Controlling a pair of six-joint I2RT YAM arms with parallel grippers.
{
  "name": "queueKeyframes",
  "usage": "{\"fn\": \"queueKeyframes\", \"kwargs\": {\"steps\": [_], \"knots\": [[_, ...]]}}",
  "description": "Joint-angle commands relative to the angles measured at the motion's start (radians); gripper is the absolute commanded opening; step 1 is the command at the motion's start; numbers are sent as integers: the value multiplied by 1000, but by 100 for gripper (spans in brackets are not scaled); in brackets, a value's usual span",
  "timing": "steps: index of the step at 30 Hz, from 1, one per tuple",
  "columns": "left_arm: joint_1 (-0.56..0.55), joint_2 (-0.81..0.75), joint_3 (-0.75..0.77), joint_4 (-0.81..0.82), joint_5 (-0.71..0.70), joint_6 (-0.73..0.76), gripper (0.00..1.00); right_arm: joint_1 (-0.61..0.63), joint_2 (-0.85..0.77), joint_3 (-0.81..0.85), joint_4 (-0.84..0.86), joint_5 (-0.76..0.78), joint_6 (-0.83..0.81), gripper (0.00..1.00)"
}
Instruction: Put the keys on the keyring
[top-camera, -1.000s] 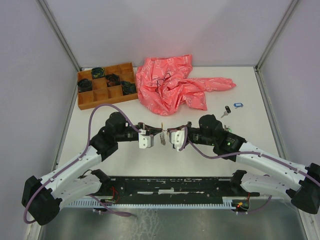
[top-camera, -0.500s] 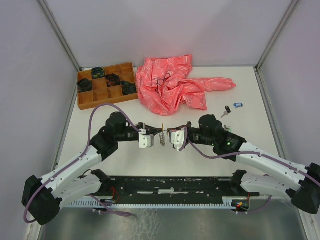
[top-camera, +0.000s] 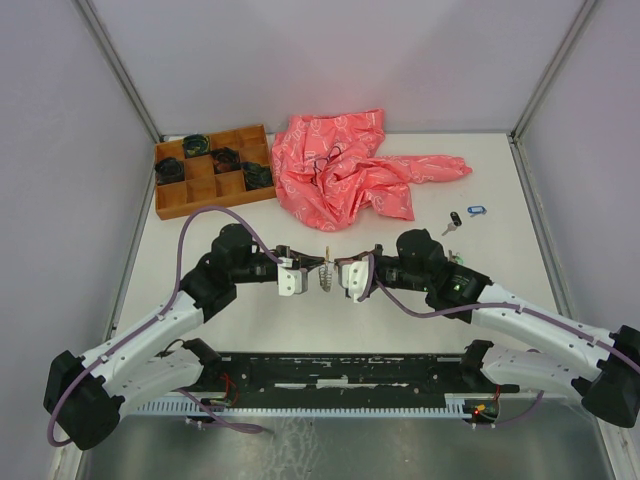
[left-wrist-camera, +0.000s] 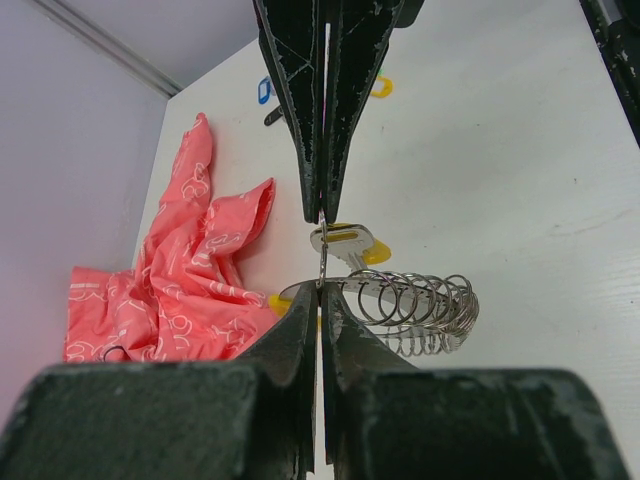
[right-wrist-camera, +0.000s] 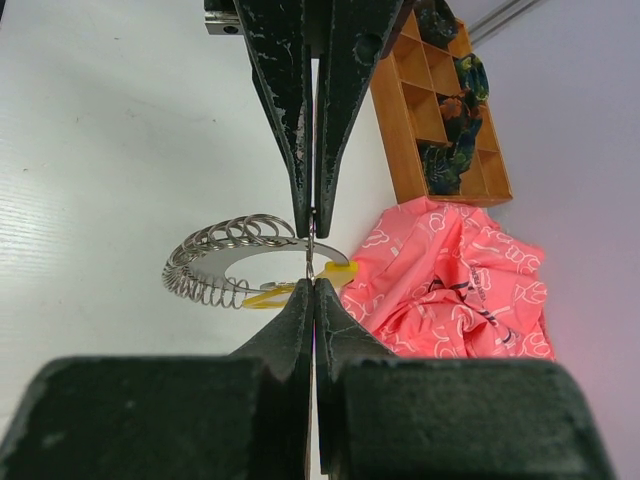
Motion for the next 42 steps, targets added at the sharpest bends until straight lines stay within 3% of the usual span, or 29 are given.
{"fn": "queueKeyframes", "kwargs": {"steps": [1, 42], "knots": [[-3, -6, 19, 50, 10, -36, 3, 8, 0, 20, 13, -19, 19, 1], [-3, -1, 19, 50, 11, -42, 3, 9, -12, 7, 53, 23, 25, 1]]}}
